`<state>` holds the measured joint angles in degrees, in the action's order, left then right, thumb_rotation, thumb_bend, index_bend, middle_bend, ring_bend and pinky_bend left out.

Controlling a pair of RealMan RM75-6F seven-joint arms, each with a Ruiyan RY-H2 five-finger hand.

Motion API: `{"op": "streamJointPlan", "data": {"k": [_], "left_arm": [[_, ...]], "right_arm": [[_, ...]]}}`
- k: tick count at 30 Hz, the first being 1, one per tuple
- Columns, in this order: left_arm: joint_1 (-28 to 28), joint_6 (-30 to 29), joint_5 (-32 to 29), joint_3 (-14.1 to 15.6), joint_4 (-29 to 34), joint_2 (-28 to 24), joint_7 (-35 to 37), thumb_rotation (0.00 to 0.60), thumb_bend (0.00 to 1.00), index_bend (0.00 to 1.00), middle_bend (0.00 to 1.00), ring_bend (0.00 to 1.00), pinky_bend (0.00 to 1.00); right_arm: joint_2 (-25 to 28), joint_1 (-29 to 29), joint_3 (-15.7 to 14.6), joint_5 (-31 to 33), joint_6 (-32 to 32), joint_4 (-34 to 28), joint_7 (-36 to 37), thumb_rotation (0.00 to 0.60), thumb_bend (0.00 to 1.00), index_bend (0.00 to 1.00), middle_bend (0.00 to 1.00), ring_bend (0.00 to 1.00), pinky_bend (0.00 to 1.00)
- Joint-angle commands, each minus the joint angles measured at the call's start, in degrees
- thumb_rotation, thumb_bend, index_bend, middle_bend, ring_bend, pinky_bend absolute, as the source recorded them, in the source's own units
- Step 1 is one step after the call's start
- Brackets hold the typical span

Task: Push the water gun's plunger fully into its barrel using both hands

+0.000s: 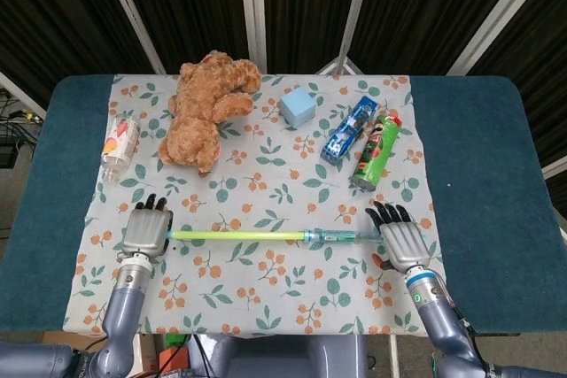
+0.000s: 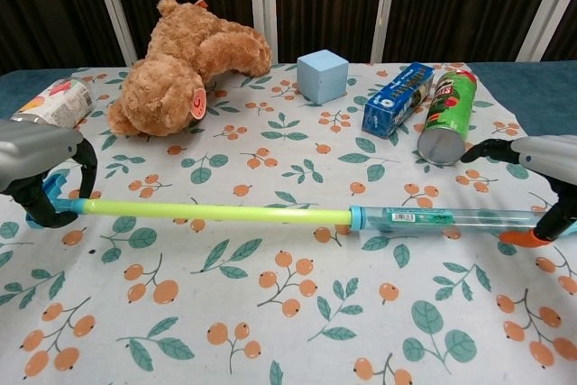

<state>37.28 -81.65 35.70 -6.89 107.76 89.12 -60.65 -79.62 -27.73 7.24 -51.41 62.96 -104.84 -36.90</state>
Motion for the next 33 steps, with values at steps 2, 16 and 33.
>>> {"op": "streamJointPlan", "data": {"k": [2, 16, 33], "left_arm": [[0.2, 0.0, 0.0, 0.2, 0.5, -0.4, -0.1, 0.600, 0.51, 0.58, 0.16, 0.08, 0.21], [0.8, -0.5, 0.0, 1.2, 0.7, -0.1, -0.4, 0.600, 0.51, 0.58, 0.16, 0.08, 0.21], [1.6, -1.7, 0.0, 1.1, 2.5, -1.7, -1.2, 0.600, 0.51, 0.58, 0.16, 0.08, 0.21]], "right_arm": [[-1.1, -1.0, -0.3, 3.2, 1.4, 2.1, -2.2, 0.600, 0.33, 0.17, 0.00, 0.00, 0.00], [-1.8, -2.0, -1.9, 6.3, 1.8, 9.4, -3.3, 0.600, 0.33, 0.35, 0.00, 0.00, 0.00], [-2.2, -1.8, -3.0, 7.1, 1.4, 13.1, -2.1, 0.600, 0.33, 0.40, 0.03, 0.00, 0.00]]}}
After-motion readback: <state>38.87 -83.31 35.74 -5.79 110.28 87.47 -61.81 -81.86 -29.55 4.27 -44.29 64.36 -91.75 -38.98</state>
